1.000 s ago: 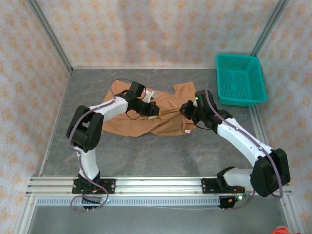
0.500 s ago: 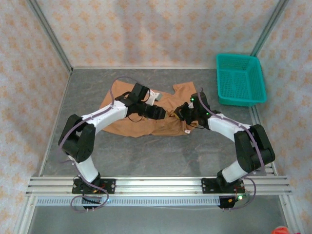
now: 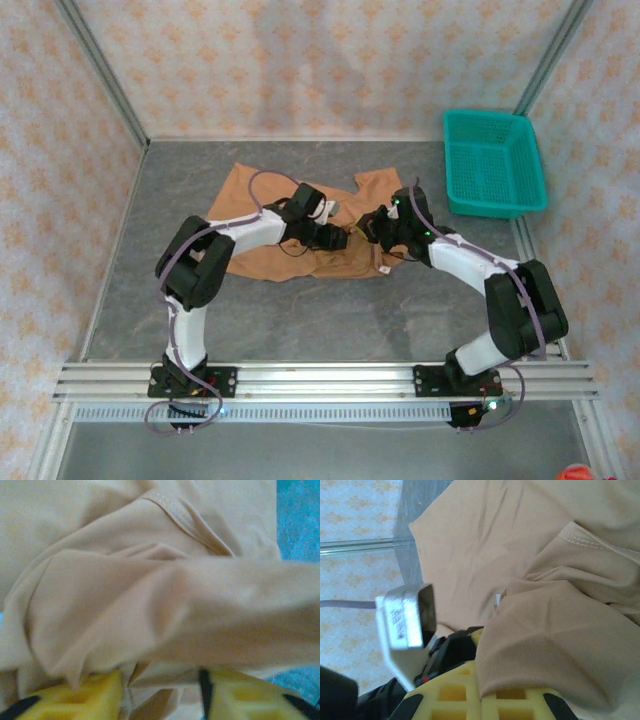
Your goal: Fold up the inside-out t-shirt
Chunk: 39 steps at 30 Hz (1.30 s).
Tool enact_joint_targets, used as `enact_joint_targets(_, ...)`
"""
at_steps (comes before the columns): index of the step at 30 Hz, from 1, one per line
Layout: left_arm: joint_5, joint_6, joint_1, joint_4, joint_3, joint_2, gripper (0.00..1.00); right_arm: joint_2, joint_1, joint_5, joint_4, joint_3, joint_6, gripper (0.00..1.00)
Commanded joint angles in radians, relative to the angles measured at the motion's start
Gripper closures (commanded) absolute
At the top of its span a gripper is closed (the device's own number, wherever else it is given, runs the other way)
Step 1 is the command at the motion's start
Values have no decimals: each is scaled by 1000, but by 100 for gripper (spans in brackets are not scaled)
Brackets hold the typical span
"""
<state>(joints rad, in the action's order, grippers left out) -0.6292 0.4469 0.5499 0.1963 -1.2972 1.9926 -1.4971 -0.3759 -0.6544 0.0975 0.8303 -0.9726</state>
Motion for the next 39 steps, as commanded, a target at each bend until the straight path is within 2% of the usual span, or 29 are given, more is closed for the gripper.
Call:
enact_joint_targets(1, 65, 74, 15, -78, -31, 25, 42, 26, 5, 10, 6, -6, 0, 100)
enact_joint_targets(4, 93, 103, 14, -93, -27, 45, 38, 31, 5, 9, 13, -22, -2, 100)
enact_joint_targets(6, 108, 114, 15, -78, -31, 56, 45, 34, 5, 13, 14, -36, 1, 100)
enact_joint_targets(8, 113, 115, 15, -68, -27, 58, 66, 39, 3, 17, 17, -52, 3, 100)
enact_joint_targets(10, 122, 110, 14, -56, -25, 51, 97, 37, 4, 19, 26, -70, 2, 100)
enact_joint_targets(11, 126, 106, 14, -45, -29, 46, 100, 35, 5, 19, 28, -76, 3, 100)
enact_joint_targets(16, 135, 59, 16, 58, -75, -32, 100, 12, 6, 59, -3, -98, 43, 100)
enact_joint_targets(19, 147, 28, 21, 116, -105, -130, 100, -38, 11, 119, -19, -102, 60, 100)
enact_joint_targets(23, 171, -42, 55, 140, -105, -258, 100, -168, 51, 129, 79, -91, -11, 100)
enact_joint_targets(27, 201, -104, 101, 4, 56, -407, 100, -295, 87, 81, 205, -56, -126, 100)
enact_joint_targets(31, 201, -84, 108, -179, 297, -526, 100, -333, 101, 46, 251, -32, -177, 100)
enact_joint_targets(34, 257, -79, 108, -174, 398, -546, 100, -296, 101, 41, 182, -13, -136, 100)
enact_joint_targets(37, 283, -62, 107, -122, 395, -501, 100, -239, 99, 31, 114, -1, -88, 100)
enact_joint_targets(38, 277, -58, 107, -98, 369, -475, 98, -218, 96, 22, 89, 6, -70, 100)
enact_joint_targets(39, 267, -51, 107, -85, 344, -449, 83, -195, 92, 10, 54, 13, -48, 100)
